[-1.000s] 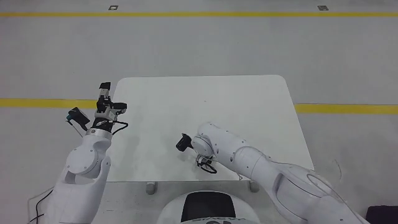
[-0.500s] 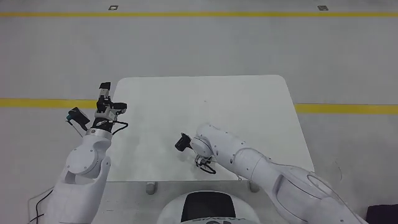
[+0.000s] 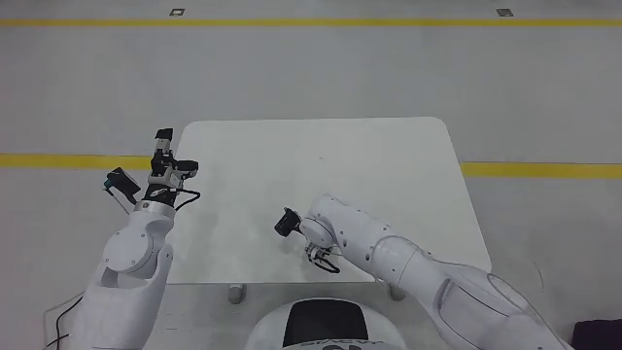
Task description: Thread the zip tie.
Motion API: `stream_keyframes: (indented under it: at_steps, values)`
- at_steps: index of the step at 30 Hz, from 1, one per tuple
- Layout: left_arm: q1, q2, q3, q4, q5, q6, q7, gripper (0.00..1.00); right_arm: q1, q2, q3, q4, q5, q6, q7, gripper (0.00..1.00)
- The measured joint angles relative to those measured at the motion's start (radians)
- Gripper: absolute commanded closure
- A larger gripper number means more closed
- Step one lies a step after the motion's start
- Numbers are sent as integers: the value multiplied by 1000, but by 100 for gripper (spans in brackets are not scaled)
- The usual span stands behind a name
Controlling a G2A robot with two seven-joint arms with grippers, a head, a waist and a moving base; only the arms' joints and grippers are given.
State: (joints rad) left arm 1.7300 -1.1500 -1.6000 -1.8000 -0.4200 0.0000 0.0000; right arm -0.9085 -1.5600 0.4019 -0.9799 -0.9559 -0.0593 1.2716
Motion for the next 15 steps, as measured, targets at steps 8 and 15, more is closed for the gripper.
stream_keyframes:
  at_steps: [8,15]
  values:
    - [0,0,0,0,0,0,0,0,-35,30,29,-88,-45,10,24,100]
    - [0,0,0,0,0,0,0,0,-75,63,65,-172,-82,-1,41,100]
